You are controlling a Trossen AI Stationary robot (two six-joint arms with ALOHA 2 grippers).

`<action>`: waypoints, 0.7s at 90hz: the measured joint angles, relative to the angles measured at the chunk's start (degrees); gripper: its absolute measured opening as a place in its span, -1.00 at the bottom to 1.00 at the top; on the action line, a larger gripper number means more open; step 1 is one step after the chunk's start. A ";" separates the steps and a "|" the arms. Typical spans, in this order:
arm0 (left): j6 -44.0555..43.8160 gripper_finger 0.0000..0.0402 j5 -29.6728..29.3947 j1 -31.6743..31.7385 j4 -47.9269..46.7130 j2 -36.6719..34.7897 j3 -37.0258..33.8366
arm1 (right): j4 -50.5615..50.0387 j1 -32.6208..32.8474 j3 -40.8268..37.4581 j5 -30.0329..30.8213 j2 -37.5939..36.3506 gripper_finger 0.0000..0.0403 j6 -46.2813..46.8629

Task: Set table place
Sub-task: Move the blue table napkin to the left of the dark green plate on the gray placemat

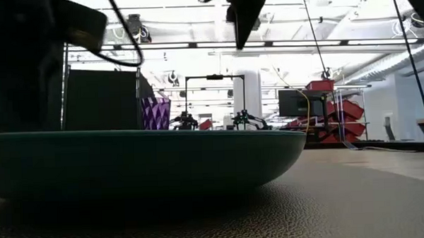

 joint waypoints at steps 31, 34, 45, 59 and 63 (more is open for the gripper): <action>15.76 -0.15 -0.34 9.34 7.49 0.07 0.02 | 5.41 -0.03 -22.63 7.43 -14.65 -0.17 6.66; 16.53 -0.15 0.17 10.26 8.14 0.15 0.04 | 7.23 -0.03 -25.99 7.50 -16.40 -0.17 6.60; 19.54 -0.15 0.43 12.93 8.74 0.24 0.07 | 15.46 -0.28 -36.85 8.57 -22.30 -0.17 5.69; 22.13 -0.15 3.76 16.38 10.30 0.63 0.07 | 21.65 -0.81 -45.44 8.56 -28.29 -0.17 5.59; 22.21 -0.15 4.62 17.49 11.13 1.08 0.09 | 22.44 -1.01 -46.82 8.54 -29.31 -0.17 5.75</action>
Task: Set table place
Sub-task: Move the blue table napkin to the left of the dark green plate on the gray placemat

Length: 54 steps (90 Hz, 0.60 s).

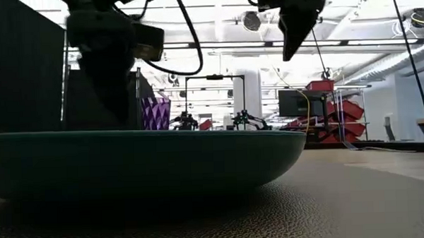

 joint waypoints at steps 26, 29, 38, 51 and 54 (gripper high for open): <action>0.36 -0.15 6.07 2.67 0.67 4.46 -0.02 | 1.14 0.03 -1.54 -0.18 -1.85 -0.17 0.17; 0.37 -0.15 6.24 2.63 0.60 4.87 -0.02 | 1.12 0.04 -1.54 -0.22 -1.85 -0.17 -0.01; 0.29 -0.15 6.67 2.52 0.40 5.25 -0.02 | 1.25 0.04 -1.54 -0.24 -1.85 -0.17 -0.17; -0.23 -0.15 6.65 2.61 -2.37 5.26 -0.02 | 1.29 0.04 -1.54 -0.24 -1.85 -0.17 -0.18; -0.53 -0.15 6.65 2.60 -3.15 5.28 -0.02 | 1.31 0.04 -1.54 -0.24 -1.85 -0.17 -0.18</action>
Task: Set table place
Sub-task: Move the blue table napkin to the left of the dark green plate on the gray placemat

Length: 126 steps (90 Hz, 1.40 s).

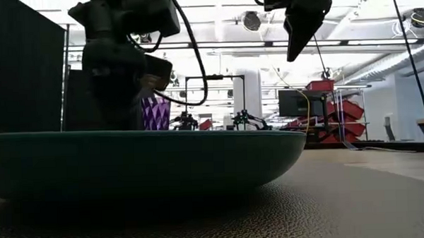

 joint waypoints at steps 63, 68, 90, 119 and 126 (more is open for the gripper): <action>-5.98 -0.15 -1.89 -0.96 -8.44 0.00 0.02 | 0.41 0.00 0.00 -0.04 0.02 -0.17 0.63; -6.81 -0.15 -1.96 -1.17 -8.76 0.02 0.00 | 0.67 0.00 0.00 -0.04 0.02 -0.17 0.61; -9.20 -0.15 -1.96 -1.48 -11.34 0.02 0.00 | 1.26 0.00 0.00 -0.04 0.02 -0.17 0.54; -6.69 -0.15 -5.26 -2.24 -7.32 0.02 1.09 | 1.20 0.02 0.00 -0.07 0.04 -0.17 -0.40; -5.86 -0.15 -5.44 -2.21 -6.88 0.02 1.16 | 0.49 0.02 0.01 -0.07 0.04 -0.17 -0.87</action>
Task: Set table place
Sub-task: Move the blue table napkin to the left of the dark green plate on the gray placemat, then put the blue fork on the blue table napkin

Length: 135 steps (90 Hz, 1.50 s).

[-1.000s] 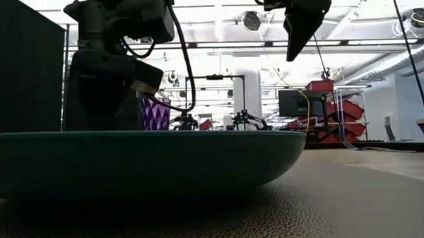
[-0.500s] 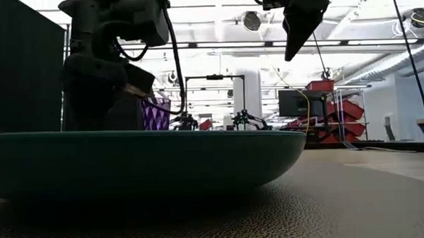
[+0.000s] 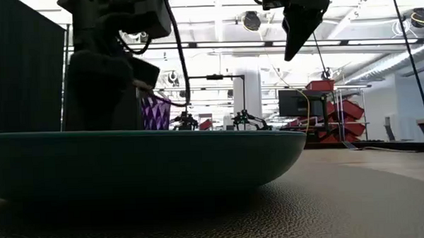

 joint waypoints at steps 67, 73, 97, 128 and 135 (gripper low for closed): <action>26.62 -0.15 -15.85 5.79 43.00 -1.77 4.17 | -6.52 -5.42 0.01 7.50 0.04 -0.17 -4.02; 30.81 -0.15 -15.91 8.80 42.15 -3.16 4.15 | -6.53 -9.23 0.01 7.15 0.04 -0.17 -4.07; 37.00 -0.15 -16.13 20.42 36.56 -8.21 4.04 | -4.48 -28.17 -3.33 -2.40 0.02 -0.17 -0.32; 42.30 -0.15 -15.67 28.46 39.67 -11.75 -0.08 | 8.05 -48.20 -22.88 -3.52 0.13 -0.17 -3.74; 42.23 -0.15 -14.69 30.51 42.13 -13.50 -2.41 | 9.39 -50.88 -25.07 -6.34 0.09 -0.17 -4.57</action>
